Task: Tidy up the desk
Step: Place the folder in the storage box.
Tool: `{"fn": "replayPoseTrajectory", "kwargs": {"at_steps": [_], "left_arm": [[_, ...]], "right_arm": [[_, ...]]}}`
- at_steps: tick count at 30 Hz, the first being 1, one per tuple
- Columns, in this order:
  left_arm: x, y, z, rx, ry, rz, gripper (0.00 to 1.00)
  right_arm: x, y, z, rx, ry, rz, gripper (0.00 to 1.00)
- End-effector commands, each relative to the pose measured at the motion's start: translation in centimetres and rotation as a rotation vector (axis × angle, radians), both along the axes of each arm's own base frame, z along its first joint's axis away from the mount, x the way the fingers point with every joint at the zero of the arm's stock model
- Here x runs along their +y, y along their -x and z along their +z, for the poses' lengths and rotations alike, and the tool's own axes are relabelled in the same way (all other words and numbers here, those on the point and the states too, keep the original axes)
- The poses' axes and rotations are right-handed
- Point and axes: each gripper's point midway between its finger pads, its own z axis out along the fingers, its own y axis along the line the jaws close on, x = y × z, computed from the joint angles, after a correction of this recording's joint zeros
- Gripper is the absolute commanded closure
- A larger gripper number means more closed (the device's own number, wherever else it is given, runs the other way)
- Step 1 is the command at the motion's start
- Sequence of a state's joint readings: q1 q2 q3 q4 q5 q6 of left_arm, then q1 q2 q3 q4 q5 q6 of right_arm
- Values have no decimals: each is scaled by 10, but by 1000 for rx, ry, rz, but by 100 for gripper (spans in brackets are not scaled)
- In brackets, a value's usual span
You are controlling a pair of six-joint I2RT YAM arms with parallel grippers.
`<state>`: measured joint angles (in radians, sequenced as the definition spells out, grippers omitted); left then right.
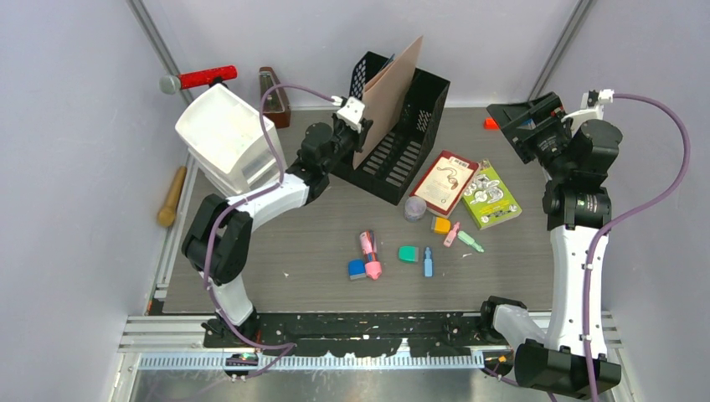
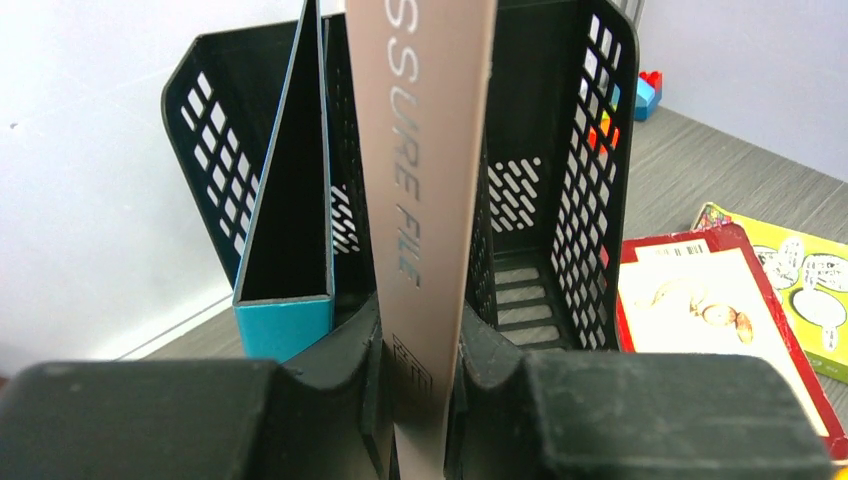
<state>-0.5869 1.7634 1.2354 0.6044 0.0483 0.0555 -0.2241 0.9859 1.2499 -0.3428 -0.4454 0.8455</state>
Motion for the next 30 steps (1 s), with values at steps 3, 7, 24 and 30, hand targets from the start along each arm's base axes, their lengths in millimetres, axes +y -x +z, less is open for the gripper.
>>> {"fn": "replayPoseTrajectory", "kwargs": {"at_steps": [3, 7, 24, 30], "left_arm": [[0, 5, 24, -98, 68, -16, 100], [1, 4, 29, -105, 72, -12, 100], [4, -3, 66, -122, 88, 24, 100], [5, -2, 75, -134, 97, 24, 100]], "right_arm": [[-2, 4, 19, -78, 12, -14, 5], [-2, 4, 18, -80, 13, -15, 5], [-3, 4, 18, -81, 12, -18, 5], [-3, 3, 16, -78, 7, -19, 5]]}}
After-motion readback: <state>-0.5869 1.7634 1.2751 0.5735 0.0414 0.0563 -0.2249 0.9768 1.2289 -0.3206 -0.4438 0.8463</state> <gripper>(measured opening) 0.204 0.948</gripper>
